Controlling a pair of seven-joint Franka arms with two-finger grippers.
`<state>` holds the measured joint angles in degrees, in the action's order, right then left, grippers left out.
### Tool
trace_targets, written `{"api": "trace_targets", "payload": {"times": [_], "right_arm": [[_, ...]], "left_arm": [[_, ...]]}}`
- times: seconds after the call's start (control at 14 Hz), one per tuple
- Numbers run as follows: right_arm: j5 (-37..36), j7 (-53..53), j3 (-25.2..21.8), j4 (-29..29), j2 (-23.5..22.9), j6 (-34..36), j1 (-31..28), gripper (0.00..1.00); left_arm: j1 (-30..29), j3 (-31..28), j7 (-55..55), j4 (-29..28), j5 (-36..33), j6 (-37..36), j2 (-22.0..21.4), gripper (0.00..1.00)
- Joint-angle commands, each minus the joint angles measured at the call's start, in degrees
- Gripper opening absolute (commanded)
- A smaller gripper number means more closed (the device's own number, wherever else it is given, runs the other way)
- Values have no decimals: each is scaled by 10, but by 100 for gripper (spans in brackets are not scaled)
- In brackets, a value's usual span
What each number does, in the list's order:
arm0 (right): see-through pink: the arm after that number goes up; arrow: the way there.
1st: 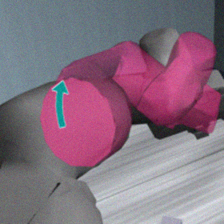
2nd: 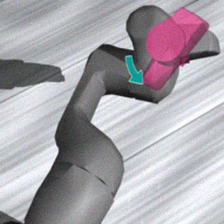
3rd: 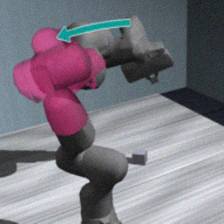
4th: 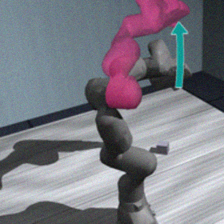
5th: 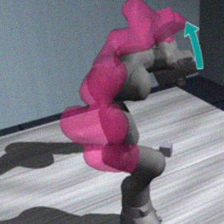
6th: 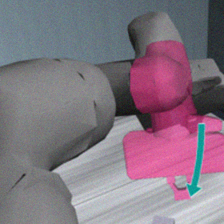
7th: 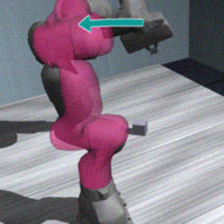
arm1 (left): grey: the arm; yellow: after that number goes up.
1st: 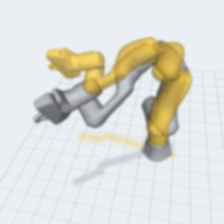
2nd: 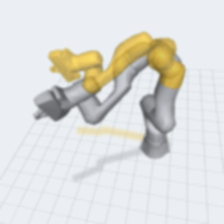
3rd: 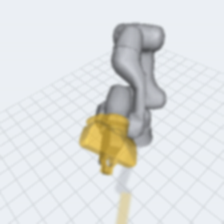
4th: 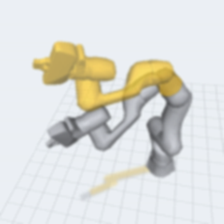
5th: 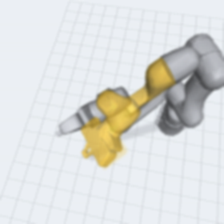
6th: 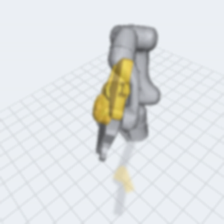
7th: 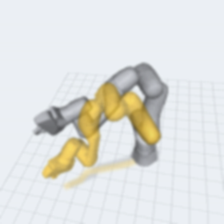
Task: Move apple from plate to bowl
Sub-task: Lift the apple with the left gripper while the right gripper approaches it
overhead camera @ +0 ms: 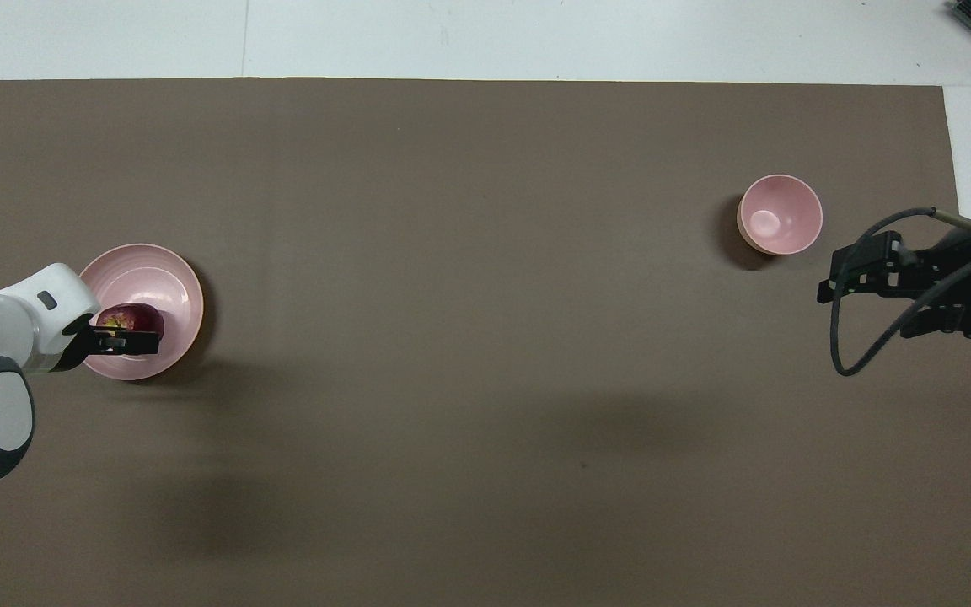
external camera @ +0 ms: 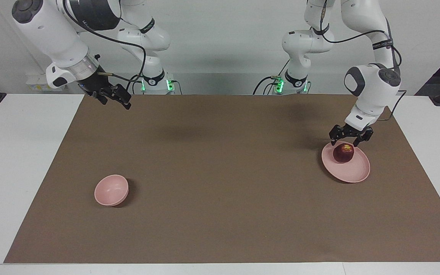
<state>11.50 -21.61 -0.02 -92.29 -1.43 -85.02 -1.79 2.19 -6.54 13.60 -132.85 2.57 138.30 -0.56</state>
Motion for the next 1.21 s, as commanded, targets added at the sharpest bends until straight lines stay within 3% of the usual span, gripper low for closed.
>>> {"api": "trace_targets", "payload": {"times": [0.0, 0.36, 0.5, 0.86, 0.93, 1.14], "right_arm": [[58, -64, 1, -34, 13, -2, -3, 100], [132, -225, 6, -49, 9, -67, 6, 100], [171, -244, 6, -59, -3, -73, 6, 100], [213, -320, 8, -65, -5, -84, 28, 100], [230, -335, 8, -66, -9, -84, 33, 100], [296, -368, 9, -76, -21, -93, 35, 100]], "left_arm": [[-3, 1, 11, -6, 6, 50, 20, 100], [-4, 0, 44, -2, 6, 73, 28, 100], [-4, 0, 44, -1, 6, 78, 30, 98], [-4, 0, 51, 0, 6, 76, 29, 39], [-4, 0, 54, 1, 5, 76, 30, 31], [-4, 0, 54, 15, 5, 75, 39, 19]]}}
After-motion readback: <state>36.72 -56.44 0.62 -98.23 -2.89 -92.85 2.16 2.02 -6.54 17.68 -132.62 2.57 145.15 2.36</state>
